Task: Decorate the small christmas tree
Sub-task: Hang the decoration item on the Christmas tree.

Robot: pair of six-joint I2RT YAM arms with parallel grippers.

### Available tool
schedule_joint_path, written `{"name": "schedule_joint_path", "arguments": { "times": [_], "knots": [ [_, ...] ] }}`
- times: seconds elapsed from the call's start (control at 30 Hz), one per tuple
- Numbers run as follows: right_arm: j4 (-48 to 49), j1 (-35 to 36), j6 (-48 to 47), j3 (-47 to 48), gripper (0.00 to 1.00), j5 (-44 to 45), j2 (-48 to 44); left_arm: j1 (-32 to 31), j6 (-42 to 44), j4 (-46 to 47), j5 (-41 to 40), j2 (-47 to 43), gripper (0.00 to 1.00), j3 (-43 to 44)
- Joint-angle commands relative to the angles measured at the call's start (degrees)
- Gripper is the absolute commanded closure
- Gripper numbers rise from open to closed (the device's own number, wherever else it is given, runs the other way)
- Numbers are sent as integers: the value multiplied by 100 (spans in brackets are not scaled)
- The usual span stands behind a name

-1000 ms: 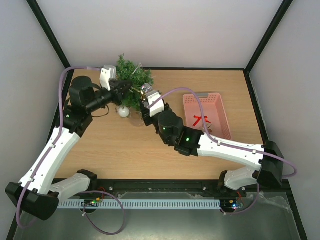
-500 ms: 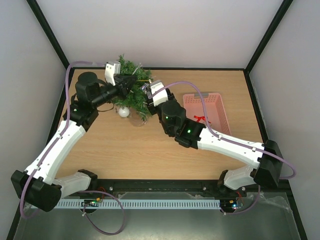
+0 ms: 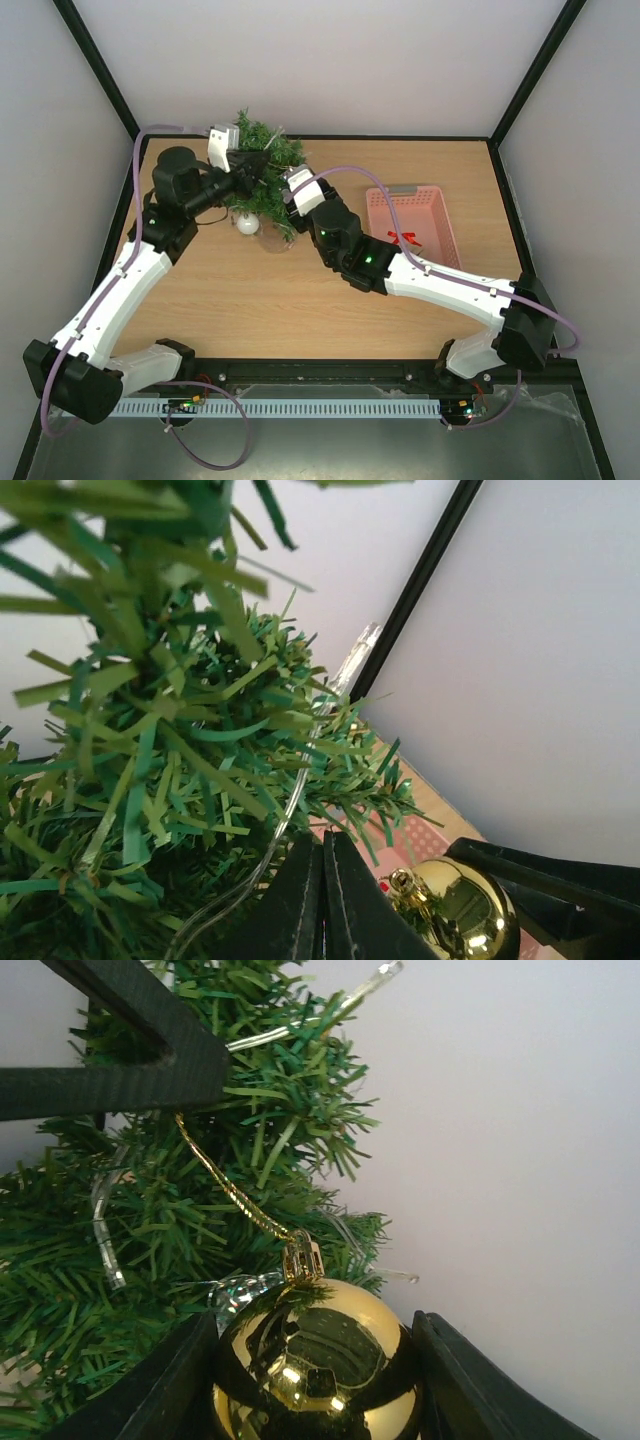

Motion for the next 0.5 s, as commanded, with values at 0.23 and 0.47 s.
{"name": "schedule_joint_path", "arguments": {
  "times": [0.23,0.47],
  "knots": [
    [-612,-16,-213,329,62,-750,8,3,153,42,4,-188,98,-256],
    [-715,-22,-237,323,62,-779,-57,1,156,-2,115,-230,98,-315]
  ]
}}
